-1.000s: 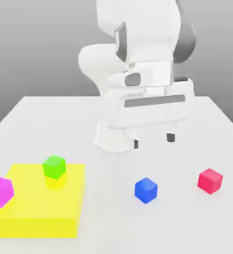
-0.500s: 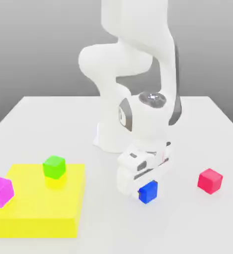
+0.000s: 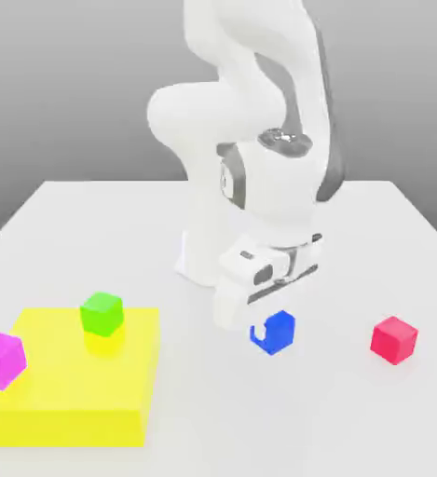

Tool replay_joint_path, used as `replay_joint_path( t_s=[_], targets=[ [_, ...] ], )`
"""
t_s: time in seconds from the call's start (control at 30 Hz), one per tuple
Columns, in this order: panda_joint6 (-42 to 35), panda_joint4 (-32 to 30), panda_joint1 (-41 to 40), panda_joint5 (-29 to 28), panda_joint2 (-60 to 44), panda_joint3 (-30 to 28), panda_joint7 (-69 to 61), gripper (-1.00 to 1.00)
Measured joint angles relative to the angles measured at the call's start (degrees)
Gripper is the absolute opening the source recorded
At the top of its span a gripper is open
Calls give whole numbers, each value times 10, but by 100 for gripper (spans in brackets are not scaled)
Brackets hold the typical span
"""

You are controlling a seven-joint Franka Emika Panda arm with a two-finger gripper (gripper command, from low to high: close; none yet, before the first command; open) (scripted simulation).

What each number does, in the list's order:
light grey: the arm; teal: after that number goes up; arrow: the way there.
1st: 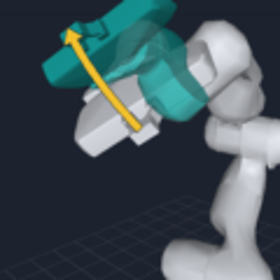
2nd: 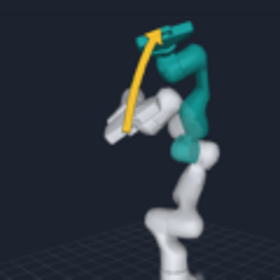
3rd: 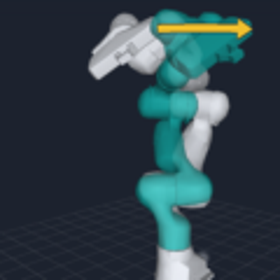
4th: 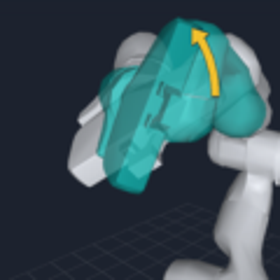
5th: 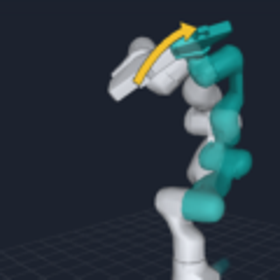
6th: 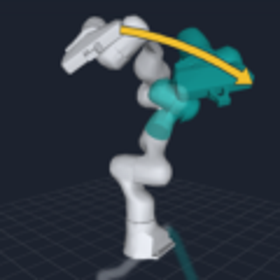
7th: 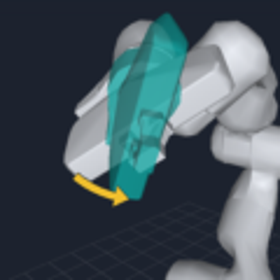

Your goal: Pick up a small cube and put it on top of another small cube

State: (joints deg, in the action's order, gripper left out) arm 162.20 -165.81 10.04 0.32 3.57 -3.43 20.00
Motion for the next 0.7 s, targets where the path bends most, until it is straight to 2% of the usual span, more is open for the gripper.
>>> replay_joint_path(
  t_s=[0.43,0.5,0.57,0.6,0.7],
  targets=[
    [-233,263,-273,-2,-30,-152,-48,-100],
    [-220,273,-323,11,-54,-147,-60,-100],
    [-184,270,-307,27,-88,-132,-72,-100],
    [-166,267,-307,34,-105,-129,-78,100],
    [-166,267,-307,34,-105,-129,-78,100]
  ],
)
